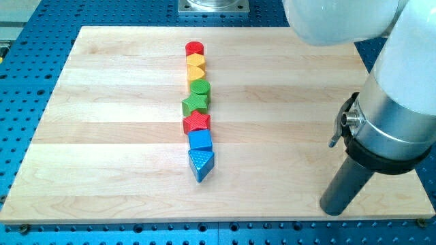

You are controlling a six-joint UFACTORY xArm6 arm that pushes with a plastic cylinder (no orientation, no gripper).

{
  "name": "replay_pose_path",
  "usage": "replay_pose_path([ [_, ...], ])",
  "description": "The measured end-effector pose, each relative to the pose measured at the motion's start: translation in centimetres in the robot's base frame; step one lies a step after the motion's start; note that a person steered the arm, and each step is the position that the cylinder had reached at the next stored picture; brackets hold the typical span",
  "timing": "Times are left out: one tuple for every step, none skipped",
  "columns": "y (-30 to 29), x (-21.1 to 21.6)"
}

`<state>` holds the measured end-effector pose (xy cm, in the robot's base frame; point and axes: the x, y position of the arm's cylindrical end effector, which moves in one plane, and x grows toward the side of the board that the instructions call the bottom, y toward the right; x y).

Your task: Place your arm to the right of the red star

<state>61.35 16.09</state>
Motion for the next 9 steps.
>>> replay_pose_path([
  [-0.8,0.1],
  [-0.8,-4.8],
  [-1.6,-10.8],
  [-4.0,-15.4],
  [-9.3,-12.9],
  [-12.1,-12.7],
  [-12.6,-13.1],
  [-10.8,-13.1],
  [-10.8,-13.1],
])
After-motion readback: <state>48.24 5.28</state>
